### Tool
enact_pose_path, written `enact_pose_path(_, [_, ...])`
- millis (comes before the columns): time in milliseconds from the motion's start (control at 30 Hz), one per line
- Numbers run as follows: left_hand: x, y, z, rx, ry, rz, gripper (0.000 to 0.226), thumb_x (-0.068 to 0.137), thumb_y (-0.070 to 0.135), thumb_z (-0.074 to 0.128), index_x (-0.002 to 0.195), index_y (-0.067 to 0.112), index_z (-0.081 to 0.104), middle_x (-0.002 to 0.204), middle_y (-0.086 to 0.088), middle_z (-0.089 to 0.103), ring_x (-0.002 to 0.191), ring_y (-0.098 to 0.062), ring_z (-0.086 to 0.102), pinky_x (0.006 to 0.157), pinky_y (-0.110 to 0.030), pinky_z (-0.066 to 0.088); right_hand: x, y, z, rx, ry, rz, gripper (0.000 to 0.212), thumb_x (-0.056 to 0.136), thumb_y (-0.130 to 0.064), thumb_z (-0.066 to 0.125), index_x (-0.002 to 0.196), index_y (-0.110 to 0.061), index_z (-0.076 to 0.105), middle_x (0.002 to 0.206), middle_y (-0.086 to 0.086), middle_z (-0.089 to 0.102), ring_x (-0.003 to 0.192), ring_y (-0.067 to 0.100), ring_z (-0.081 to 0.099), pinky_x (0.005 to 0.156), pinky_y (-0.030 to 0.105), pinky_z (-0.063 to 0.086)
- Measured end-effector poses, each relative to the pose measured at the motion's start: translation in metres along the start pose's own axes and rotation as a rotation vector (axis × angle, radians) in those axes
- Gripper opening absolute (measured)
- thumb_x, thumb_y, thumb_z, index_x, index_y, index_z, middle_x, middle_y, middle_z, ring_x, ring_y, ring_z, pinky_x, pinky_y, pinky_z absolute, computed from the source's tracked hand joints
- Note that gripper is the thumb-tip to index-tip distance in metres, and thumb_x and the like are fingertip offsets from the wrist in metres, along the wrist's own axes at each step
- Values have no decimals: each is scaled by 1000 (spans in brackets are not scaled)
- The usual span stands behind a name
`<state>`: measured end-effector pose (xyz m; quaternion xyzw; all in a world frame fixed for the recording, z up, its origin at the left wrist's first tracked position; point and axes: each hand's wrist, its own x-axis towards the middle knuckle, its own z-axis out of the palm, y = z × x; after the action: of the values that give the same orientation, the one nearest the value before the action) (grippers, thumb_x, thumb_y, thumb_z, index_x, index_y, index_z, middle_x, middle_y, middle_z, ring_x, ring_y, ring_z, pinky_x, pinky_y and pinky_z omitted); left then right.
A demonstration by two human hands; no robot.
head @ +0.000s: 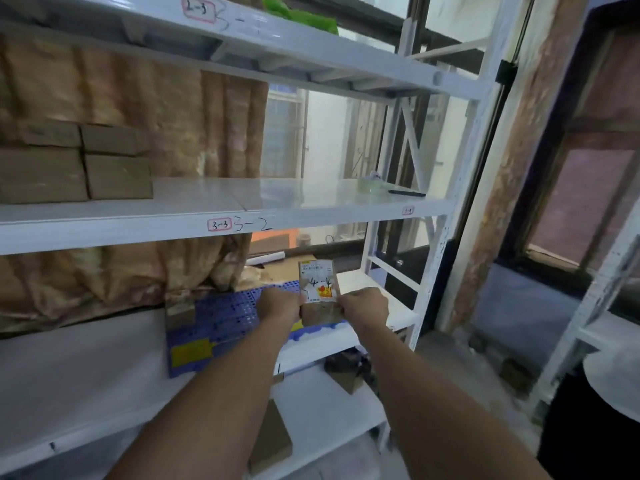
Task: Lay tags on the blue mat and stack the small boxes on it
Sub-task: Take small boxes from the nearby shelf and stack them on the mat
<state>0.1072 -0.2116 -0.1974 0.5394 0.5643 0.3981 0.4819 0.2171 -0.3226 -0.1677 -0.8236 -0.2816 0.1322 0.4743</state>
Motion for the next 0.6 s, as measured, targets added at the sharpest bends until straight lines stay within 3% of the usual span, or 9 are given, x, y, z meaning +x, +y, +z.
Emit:
enact_pose_path(100, [18,-14,3,-8,56,-34,29,69,14,85,58,9,59,71,-14,72,69,-27,73,66,-49,63,18,6,23,-10,-76,-9,27,87,-34,73,95,-9,80,88,10,76,80,22,70,70,29,55])
enact_pose_path(167, [27,-17,-6,-8,88,-48,31,74,15,83,58,8,59,68,-12,70,69,-26,72,67,-44,63,26,4,43,-11,-114,-20,27,86,-33,74,97,-9,80,89,8,76,81,21,70,78,35,60])
enact_pose_path(233, [39,-24,-16,26,104,-42,29,79,17,81,60,7,60,65,-11,66,65,-24,67,62,-36,57,32,1,64,-11,-146,-35,22,88,-27,72,93,-7,79,84,8,73,78,20,68,78,34,60])
enact_pose_path(333, [68,-37,-30,7,154,-65,24,78,19,83,70,1,70,72,-16,72,67,-28,72,64,-45,62,41,-6,97,-22,-210,-49,21,91,-24,69,91,-6,79,76,7,68,69,18,61,66,29,50])
enact_pose_path(400, [93,-46,-38,40,179,-86,25,77,20,84,66,4,68,68,-15,71,64,-29,72,57,-44,61,47,-10,121,-20,-251,-61,22,91,-24,67,92,-8,81,72,6,67,65,18,60,63,25,45])
enact_pose_path(500, [139,-63,-48,47,217,-127,27,74,20,87,66,4,67,71,-16,71,69,-31,73,65,-53,62,61,-19,159,-32,-307,-107,21,93,-26,68,95,-10,82,77,10,72,65,20,62,62,25,45])
enact_pose_path(600, [180,-76,-61,96,257,-128,27,76,27,86,67,8,68,76,-13,72,73,-30,72,70,-47,63,75,-33,197,-31,-337,-137,19,91,-23,70,95,-9,82,78,12,74,66,22,65,64,31,52])
